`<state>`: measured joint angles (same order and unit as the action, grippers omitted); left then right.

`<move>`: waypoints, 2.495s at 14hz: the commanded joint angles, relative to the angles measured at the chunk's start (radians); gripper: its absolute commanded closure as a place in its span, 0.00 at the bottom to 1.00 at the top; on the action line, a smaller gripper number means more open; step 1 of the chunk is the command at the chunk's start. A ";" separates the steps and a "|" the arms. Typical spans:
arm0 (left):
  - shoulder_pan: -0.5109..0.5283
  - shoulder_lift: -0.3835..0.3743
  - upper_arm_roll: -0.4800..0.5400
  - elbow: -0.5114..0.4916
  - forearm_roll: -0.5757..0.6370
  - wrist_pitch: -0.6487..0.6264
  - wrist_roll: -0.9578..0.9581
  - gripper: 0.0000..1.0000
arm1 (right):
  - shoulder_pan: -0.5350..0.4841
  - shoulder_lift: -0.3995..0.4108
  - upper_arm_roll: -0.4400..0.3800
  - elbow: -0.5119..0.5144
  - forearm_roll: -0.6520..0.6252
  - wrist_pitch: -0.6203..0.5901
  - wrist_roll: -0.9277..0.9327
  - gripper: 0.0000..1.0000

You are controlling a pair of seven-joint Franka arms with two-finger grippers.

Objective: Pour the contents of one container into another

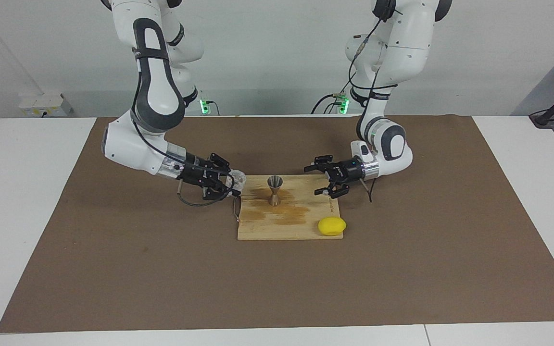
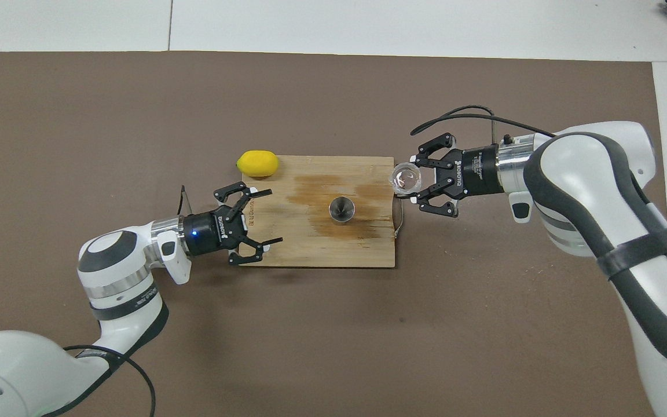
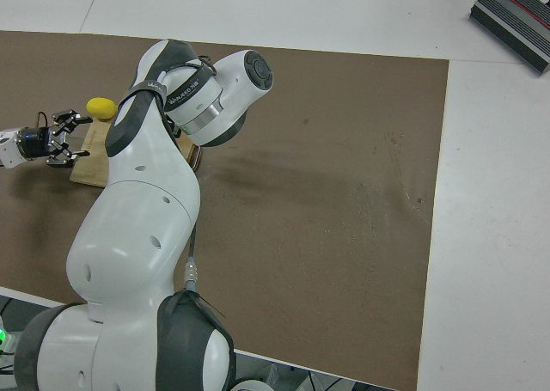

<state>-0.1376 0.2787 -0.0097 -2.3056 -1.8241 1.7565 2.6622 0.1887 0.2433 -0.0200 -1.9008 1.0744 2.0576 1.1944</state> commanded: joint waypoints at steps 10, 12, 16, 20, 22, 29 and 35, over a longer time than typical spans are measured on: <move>0.535 -0.095 -0.001 0.173 0.735 -0.316 -0.272 0.00 | 0.121 -0.013 0.000 -0.021 0.001 0.138 0.065 1.00; 0.585 -0.101 -0.001 0.236 0.816 -0.359 -0.333 0.00 | 0.130 -0.013 -0.001 -0.021 -0.008 0.138 0.065 1.00; 0.613 -0.107 0.014 0.432 1.006 -0.425 -0.445 0.00 | 0.144 -0.027 -0.006 -0.035 -0.059 0.131 0.074 1.00; 0.592 -0.133 0.014 0.584 1.132 -0.456 -0.678 0.00 | 0.150 -0.064 -0.006 -0.063 -0.128 0.127 0.102 1.00; 0.569 -0.133 0.005 0.675 1.201 -0.451 -0.807 0.00 | 0.150 -0.064 -0.006 -0.058 -0.160 0.125 0.123 1.00; 0.431 -0.225 0.005 0.723 1.433 -0.306 -1.353 0.00 | 0.173 -0.059 -0.006 -0.038 -0.223 0.131 0.185 1.00; 0.372 -0.273 -0.004 0.733 1.621 -0.247 -1.941 0.00 | 0.198 -0.053 -0.006 -0.020 -0.281 0.134 0.252 1.00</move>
<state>0.2478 0.0323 -0.0187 -1.5717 -0.2591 1.4984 0.8407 0.3620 0.2037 -0.0229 -1.9232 0.8345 2.1848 1.3937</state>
